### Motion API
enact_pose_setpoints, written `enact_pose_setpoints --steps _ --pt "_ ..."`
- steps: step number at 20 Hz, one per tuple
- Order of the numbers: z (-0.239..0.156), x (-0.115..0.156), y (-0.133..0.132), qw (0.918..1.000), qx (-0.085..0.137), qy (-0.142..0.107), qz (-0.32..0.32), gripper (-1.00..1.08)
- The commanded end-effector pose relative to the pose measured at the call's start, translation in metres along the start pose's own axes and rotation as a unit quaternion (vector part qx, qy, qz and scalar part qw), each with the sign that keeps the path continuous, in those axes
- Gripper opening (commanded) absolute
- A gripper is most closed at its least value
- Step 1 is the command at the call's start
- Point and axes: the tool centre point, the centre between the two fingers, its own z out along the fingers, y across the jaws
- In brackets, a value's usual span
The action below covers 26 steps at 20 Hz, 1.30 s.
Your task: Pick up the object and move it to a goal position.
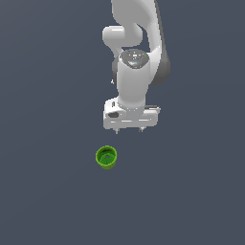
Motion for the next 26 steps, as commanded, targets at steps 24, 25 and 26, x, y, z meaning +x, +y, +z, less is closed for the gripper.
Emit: enact_pose_setpoints --steps 24,25,26 --pt "0.008 0.005 0.018 0.9966 -0.031 0.014 -0.075 0.28" --pt "0.010 0.005 0.020 0.9954 -0.035 0.015 -0.088 0.28" --pt "0.012 0.005 0.023 0.9940 -0.040 0.015 -0.101 0.28"
